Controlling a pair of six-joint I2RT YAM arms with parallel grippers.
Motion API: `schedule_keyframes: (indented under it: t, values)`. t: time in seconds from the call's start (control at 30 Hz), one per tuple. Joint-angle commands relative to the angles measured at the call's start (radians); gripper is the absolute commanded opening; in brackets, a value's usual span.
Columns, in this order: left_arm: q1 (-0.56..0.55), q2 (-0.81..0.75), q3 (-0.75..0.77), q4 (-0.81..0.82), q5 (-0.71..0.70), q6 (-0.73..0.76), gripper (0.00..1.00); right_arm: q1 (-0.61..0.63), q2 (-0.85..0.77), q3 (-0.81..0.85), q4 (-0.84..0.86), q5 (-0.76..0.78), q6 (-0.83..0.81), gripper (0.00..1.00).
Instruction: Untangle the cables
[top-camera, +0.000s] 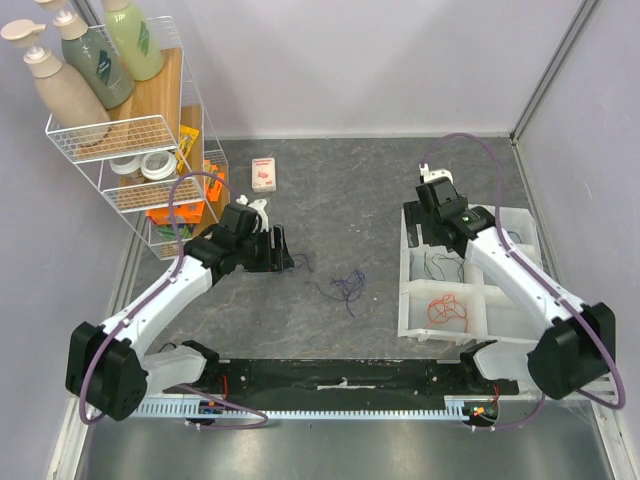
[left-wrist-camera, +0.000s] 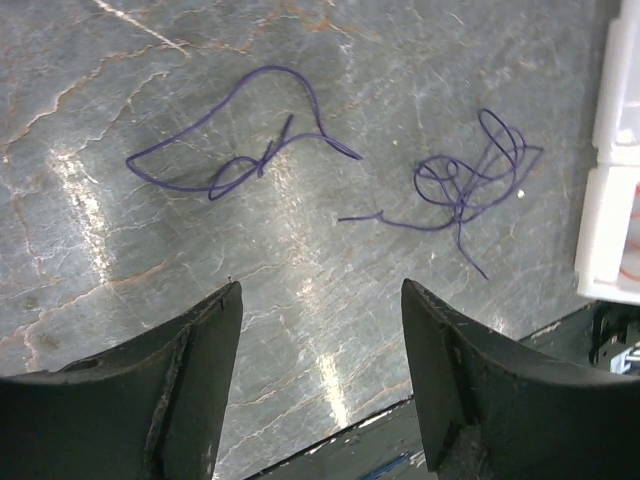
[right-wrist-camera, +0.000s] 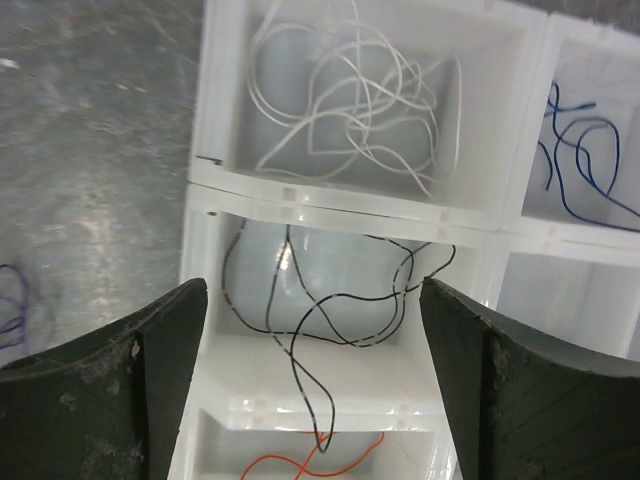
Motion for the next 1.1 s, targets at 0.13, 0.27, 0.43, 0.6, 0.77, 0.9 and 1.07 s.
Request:
schedule_keyframes:
  t: [0.13, 0.27, 0.43, 0.6, 0.77, 0.9, 1.07]
  values:
    - [0.007, 0.117, 0.095, -0.03, -0.121, -0.079, 0.71, -0.001, -0.163, 0.021, 0.053, -0.267, -0.005, 0.97]
    - [0.016, 0.185, 0.118, -0.026, -0.127, -0.105, 0.68, -0.001, -0.163, 0.043, 0.058, -0.457, 0.021, 0.98]
    - [0.016, 0.306, 0.141, -0.015, -0.134, -0.122, 0.65, 0.0, -0.166, 0.066, 0.018, -0.476, -0.001, 0.98]
    - [0.01, 0.372, 0.138, 0.097, -0.099, -0.049, 0.64, 0.0, -0.164, 0.063, -0.011, -0.497, -0.013, 0.98]
    - [-0.013, 0.472, 0.148, 0.177, -0.066, -0.01, 0.59, 0.006, -0.155, 0.049, -0.014, -0.533, -0.004, 0.98]
    - [-0.036, 0.535, 0.181, 0.201, -0.061, -0.012, 0.45, 0.031, -0.147, 0.053, -0.025, -0.54, -0.004, 0.98]
    - [-0.043, 0.533, 0.229, 0.169, -0.033, 0.013, 0.08, 0.048, -0.143, 0.052, -0.028, -0.545, 0.001, 0.98]
